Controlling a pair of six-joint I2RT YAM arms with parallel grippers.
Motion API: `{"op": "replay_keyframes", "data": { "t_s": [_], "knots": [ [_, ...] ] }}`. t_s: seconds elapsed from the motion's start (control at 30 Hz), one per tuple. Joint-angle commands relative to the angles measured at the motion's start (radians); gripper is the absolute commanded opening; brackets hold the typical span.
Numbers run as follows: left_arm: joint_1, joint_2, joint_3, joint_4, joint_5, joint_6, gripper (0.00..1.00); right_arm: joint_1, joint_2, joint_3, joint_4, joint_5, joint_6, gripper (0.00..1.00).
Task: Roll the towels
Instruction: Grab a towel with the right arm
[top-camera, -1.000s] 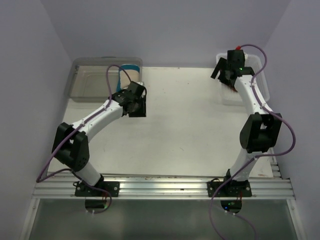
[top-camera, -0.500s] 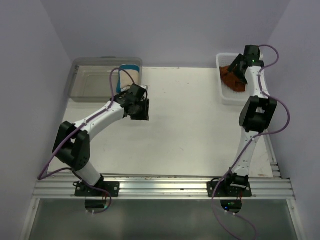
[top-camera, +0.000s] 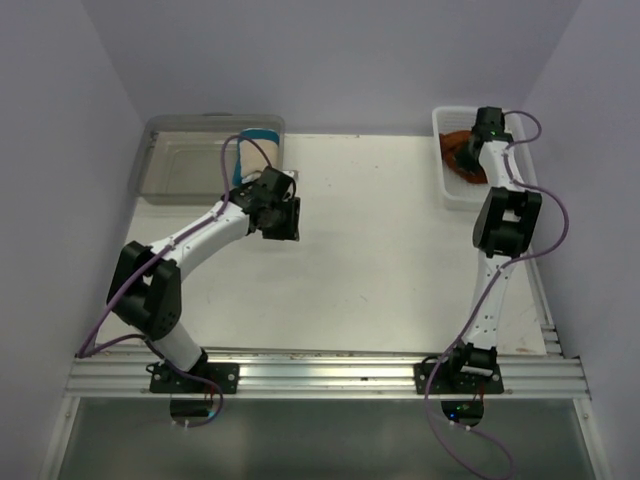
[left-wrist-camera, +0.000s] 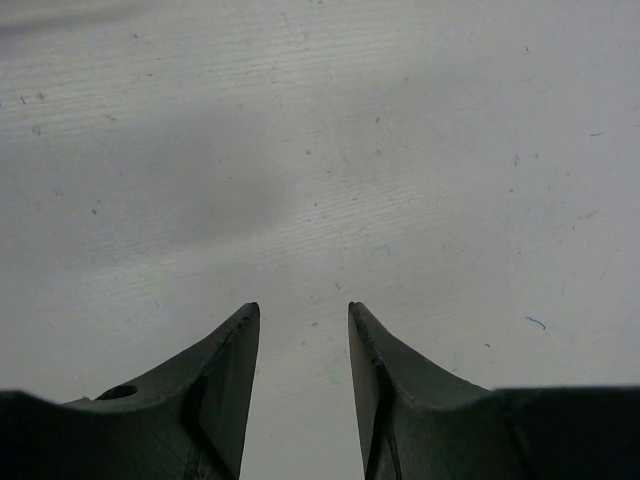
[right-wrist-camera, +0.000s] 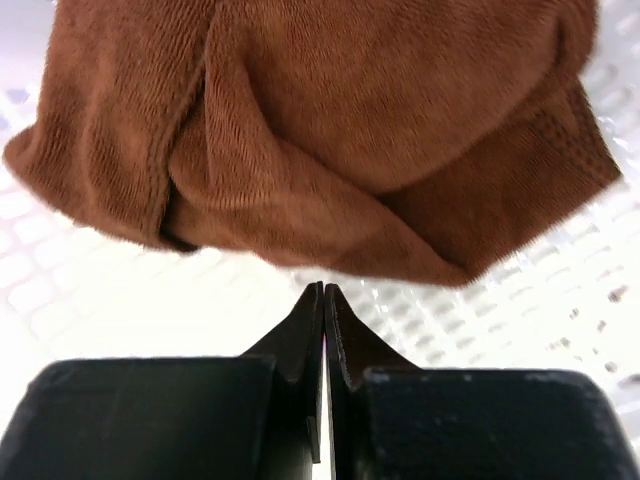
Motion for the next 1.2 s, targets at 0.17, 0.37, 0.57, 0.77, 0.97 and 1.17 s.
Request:
{"op": "replay_keyframes", "data": {
  "t_s": [0.17,0.37,0.57,0.77,0.97,1.17],
  "knots": [
    [-0.003,-0.066,0.012,0.019,0.011,-0.002,0.45,0.0,-0.464,-0.21,0.178,0.017,-0.026,0.0],
    [-0.005,-0.138,-0.028,0.013,-0.002,-0.012,0.45,-0.001,-0.488,-0.17,0.102,0.02,-0.079,0.22],
    [-0.003,-0.187,-0.036,0.011,-0.007,0.0,0.43,-0.001,-0.31,-0.041,0.035,0.008,-0.098,0.73],
    [-0.005,-0.156,-0.031,0.019,-0.007,0.005,0.43,-0.004,-0.129,0.12,0.018,0.039,-0.063,0.83],
    [-0.005,-0.087,-0.011,0.033,-0.033,0.014,0.43,-0.021,0.04,0.22,0.043,0.06,0.002,0.74],
    [-0.003,-0.038,-0.005,0.045,-0.027,0.017,0.42,-0.038,0.017,0.159,0.097,-0.01,0.063,0.0]
  ]
}}
